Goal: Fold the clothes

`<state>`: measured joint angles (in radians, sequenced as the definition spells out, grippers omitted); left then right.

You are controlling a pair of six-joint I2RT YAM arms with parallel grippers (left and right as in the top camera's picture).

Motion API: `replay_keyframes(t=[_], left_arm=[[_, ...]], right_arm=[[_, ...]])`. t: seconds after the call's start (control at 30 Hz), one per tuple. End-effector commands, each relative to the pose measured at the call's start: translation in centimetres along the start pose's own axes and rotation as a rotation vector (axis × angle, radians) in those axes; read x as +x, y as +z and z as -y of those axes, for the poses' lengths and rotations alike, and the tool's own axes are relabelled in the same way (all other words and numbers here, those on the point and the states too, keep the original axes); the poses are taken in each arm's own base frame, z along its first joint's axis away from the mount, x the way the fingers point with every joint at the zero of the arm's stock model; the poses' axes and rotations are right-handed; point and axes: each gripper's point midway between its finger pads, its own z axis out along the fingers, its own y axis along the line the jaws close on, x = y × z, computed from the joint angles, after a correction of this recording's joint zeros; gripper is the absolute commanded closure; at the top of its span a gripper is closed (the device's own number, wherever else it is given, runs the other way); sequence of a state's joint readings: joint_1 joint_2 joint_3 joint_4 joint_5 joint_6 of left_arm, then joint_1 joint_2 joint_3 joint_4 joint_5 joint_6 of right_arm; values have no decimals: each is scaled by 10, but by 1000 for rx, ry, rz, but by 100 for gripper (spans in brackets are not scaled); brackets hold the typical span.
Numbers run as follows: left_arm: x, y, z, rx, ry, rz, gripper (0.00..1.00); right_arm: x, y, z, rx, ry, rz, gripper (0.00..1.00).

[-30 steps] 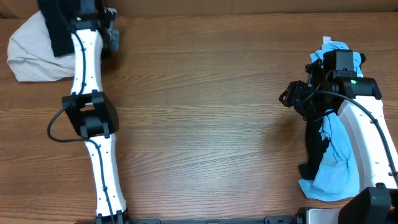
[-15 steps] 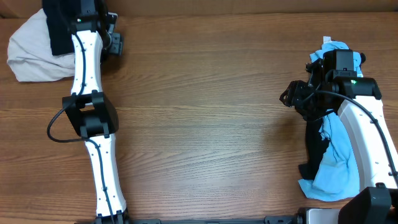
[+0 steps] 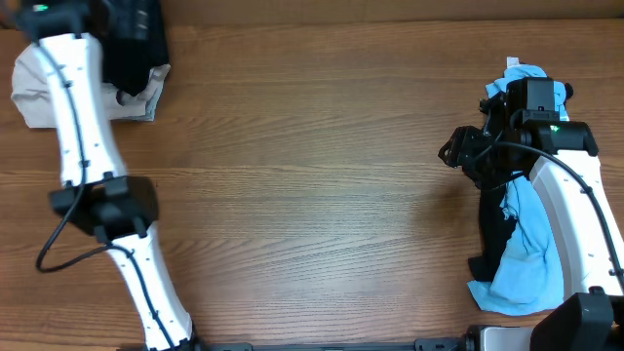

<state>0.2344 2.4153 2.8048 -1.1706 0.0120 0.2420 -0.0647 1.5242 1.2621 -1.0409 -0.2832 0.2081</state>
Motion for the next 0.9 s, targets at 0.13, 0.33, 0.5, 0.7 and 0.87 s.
replay_keyframes(t=[0.13,0.33,0.5,0.7,0.87], left_arm=[[-7,-17,10,313,-59,97,0],[-25,-71,16,341,-95,153,0],[-37,-151,20,318,-74,221,0],[-34,-210,25,307,-64,253,0],[-35,-214,26,307,-61,259,0]], right_arm=[[-8,-9,-3,-2,-11,33,39],[-19,-41,-17,-12,-55,71,28],[-20,-87,-26,11,-91,135,10],[-6,-161,-35,30,-124,287,0],[22,-207,-42,1,-152,397,0]])
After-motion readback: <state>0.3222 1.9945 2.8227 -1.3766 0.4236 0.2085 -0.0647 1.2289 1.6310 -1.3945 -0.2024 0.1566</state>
